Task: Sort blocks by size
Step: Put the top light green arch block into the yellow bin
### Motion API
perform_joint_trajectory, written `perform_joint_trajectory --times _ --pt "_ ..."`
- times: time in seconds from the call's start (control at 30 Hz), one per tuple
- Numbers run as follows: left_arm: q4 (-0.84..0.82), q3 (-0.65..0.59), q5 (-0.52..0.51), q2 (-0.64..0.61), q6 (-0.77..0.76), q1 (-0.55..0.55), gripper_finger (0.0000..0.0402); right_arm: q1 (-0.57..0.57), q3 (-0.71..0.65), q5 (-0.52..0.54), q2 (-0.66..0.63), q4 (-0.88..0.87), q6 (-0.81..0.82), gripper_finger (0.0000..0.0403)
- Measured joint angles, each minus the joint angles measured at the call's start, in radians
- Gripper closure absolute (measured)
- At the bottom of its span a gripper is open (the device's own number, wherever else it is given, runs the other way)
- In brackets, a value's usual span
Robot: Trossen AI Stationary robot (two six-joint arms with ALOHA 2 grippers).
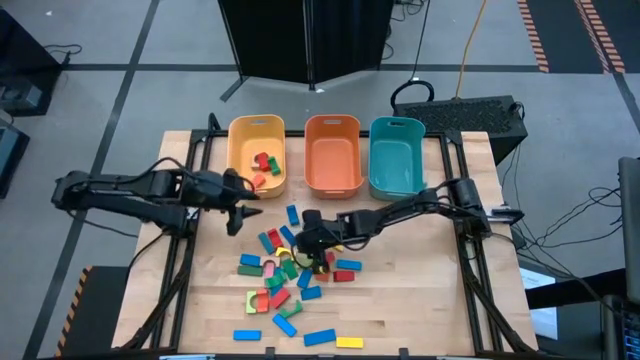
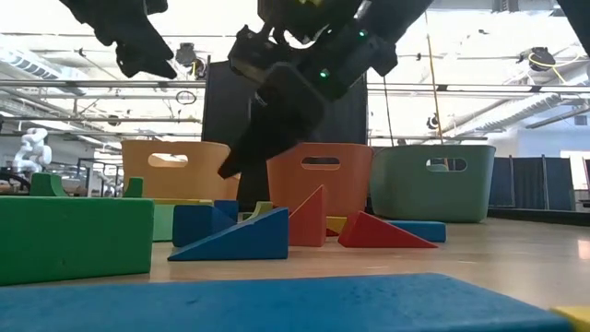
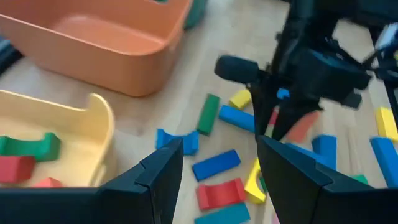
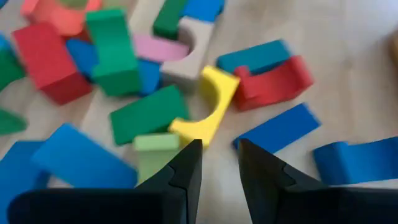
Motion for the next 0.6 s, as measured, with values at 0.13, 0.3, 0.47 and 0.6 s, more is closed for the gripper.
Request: perform_joint_trajectory --times 0.13,0.3,0.47,0.6 --pt "0.015 0.000 -0.085 0.042 -0.004 -0.086 0.0194 0.029 0.000 -0.013 -0.004 -0.035 -0.012 0.0312" --pt "0.086 0.000 -0.128 0.122 -0.029 -0.181 0.0194 0.063 0.000 -0.013 -0.003 -0.123 -0.031 0.0312" --pt "0.163 0.000 -0.162 0.222 -0.053 -0.253 0.0194 0.081 0.000 -0.003 -0.002 -0.162 -0.030 0.0311" --pt "0.203 0.000 -0.169 0.301 -0.053 -0.281 0.0194 0.090 0.000 0.069 -0.002 -0.165 -0.067 0.0291"
